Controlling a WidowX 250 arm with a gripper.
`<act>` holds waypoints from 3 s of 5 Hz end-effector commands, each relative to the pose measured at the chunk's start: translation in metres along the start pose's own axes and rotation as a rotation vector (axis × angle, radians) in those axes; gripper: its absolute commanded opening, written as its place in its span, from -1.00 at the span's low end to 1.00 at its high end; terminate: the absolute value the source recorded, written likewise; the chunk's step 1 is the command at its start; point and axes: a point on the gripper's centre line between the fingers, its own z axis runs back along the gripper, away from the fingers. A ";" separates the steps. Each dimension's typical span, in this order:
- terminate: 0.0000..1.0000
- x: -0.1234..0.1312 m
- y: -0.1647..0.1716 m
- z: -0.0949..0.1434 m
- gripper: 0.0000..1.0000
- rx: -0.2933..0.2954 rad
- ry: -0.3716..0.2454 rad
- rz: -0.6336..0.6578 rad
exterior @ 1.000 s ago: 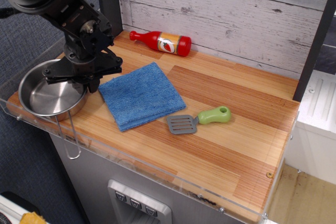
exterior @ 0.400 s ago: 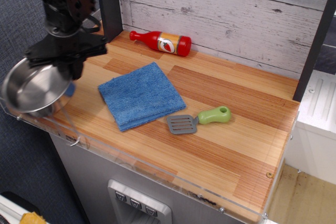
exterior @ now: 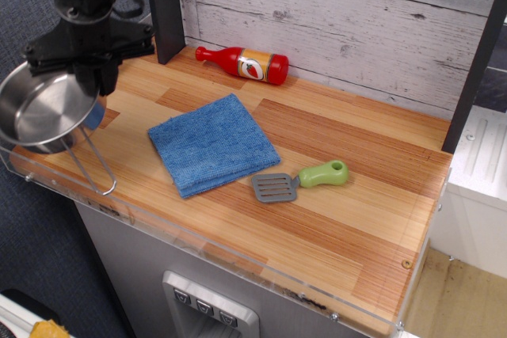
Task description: Place saucepan to the right of the blue cloth
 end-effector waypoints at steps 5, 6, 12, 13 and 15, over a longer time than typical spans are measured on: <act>-1.00 -0.030 -0.166 0.067 -1.00 -0.249 -0.006 -0.171; -1.00 -0.037 -0.189 0.062 -1.00 -0.253 -0.008 -0.207; -1.00 -0.077 -0.218 -0.004 -1.00 -0.154 0.007 -0.305; -1.00 -0.077 -0.216 -0.006 1.00 -0.131 0.008 -0.300; -1.00 -0.076 -0.213 -0.006 1.00 -0.116 0.003 -0.297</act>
